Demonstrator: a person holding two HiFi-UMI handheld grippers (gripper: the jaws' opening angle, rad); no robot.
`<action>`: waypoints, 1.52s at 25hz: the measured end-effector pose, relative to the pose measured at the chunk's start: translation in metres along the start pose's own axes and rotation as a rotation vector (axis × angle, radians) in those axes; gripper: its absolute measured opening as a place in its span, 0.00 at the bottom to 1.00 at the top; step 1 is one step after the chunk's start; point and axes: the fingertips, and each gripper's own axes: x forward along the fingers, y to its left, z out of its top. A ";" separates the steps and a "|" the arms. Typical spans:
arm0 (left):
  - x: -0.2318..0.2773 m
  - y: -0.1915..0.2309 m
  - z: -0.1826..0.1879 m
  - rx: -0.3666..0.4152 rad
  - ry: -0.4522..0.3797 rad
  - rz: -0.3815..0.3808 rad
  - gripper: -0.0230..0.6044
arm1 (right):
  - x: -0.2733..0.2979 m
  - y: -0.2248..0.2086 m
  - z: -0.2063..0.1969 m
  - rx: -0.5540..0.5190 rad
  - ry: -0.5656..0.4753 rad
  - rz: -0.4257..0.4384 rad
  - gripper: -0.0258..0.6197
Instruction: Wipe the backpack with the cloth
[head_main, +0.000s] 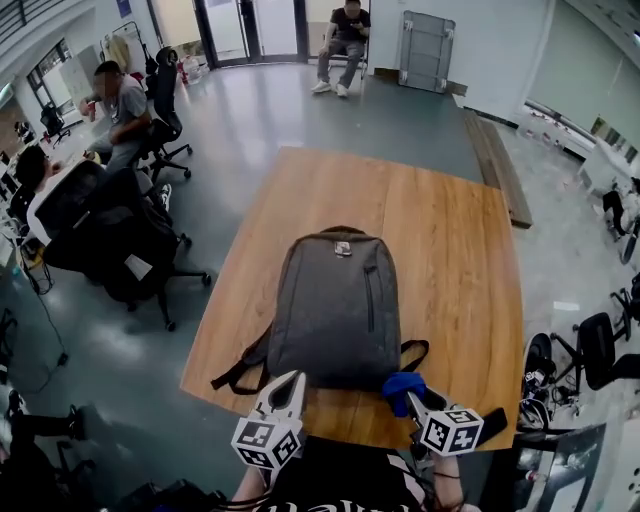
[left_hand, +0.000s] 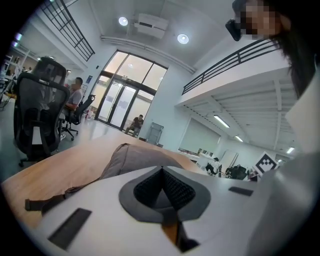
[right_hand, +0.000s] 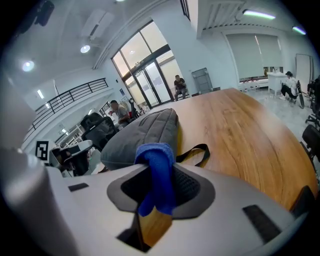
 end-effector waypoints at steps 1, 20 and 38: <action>0.002 -0.002 0.001 0.002 -0.002 0.006 0.03 | 0.003 -0.003 0.003 -0.002 0.003 0.009 0.22; 0.013 0.002 -0.001 -0.010 0.013 0.142 0.03 | 0.078 -0.059 0.092 -0.114 0.020 0.052 0.22; 0.036 0.003 -0.001 -0.019 0.053 0.110 0.03 | 0.175 -0.095 0.206 -0.246 0.032 0.018 0.22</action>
